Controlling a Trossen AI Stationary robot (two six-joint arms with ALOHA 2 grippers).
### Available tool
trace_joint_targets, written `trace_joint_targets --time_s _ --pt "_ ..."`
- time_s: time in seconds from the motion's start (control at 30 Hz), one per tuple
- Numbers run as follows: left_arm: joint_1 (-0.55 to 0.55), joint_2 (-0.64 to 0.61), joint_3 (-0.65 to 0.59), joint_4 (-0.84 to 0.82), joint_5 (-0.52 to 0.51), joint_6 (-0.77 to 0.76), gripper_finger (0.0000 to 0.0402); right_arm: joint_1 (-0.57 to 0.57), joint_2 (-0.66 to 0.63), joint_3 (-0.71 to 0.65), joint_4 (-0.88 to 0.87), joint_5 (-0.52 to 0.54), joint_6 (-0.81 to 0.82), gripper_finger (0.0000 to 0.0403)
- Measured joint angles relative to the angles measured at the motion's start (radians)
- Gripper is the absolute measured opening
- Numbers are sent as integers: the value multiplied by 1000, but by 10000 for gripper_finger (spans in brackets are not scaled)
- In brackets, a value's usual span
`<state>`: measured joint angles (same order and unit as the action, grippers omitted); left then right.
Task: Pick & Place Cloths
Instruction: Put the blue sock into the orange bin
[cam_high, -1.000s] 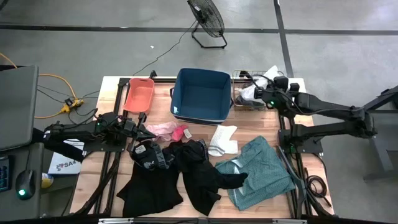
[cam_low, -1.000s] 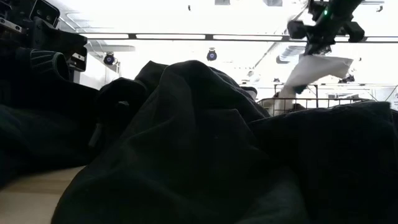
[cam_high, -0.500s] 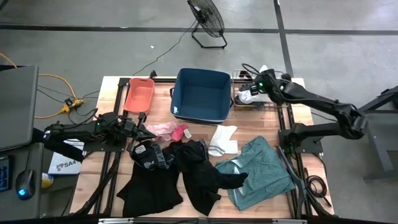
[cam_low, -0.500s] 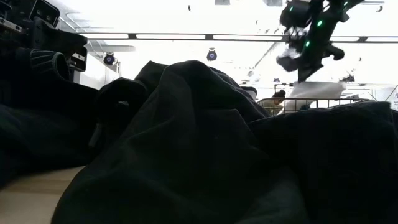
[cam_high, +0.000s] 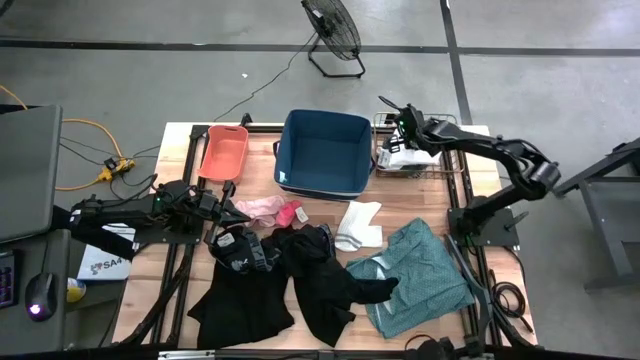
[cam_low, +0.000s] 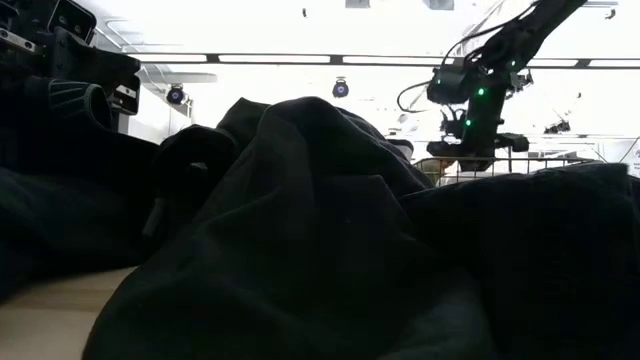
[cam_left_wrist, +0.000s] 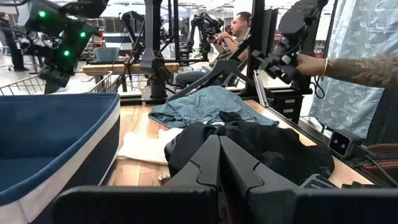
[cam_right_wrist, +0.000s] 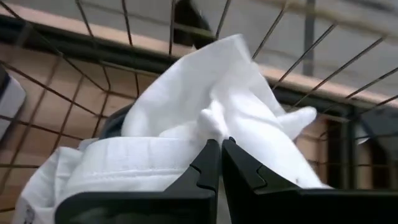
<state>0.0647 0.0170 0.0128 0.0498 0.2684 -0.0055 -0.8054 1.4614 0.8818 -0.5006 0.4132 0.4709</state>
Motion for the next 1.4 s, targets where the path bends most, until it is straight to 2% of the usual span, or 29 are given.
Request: trace_joint_targets --time_s 0.13,0.27,0.67,0.83,1.07,1.3,1.4 --pt "0 0 0 0 0 0 1 -7 9 0 0 -12 3 4" --pt "0 0 0 0 0 0 1 -4 -52 0 -3 -36 4 4" --pt "0 0 0 0 0 0 1 99 -505 0 -5 -110 65 4" --pt "0 0 0 0 0 0 1 164 -648 0 -11 -141 106 4" --pt "0 0 0 0 0 0 1 274 -774 0 -19 -290 157 4" --pt "0 0 0 0 0 0 1 403 -810 0 -79 -493 240 4" --pt "0 0 0 0 0 0 1 476 -805 0 -190 -492 293 4"
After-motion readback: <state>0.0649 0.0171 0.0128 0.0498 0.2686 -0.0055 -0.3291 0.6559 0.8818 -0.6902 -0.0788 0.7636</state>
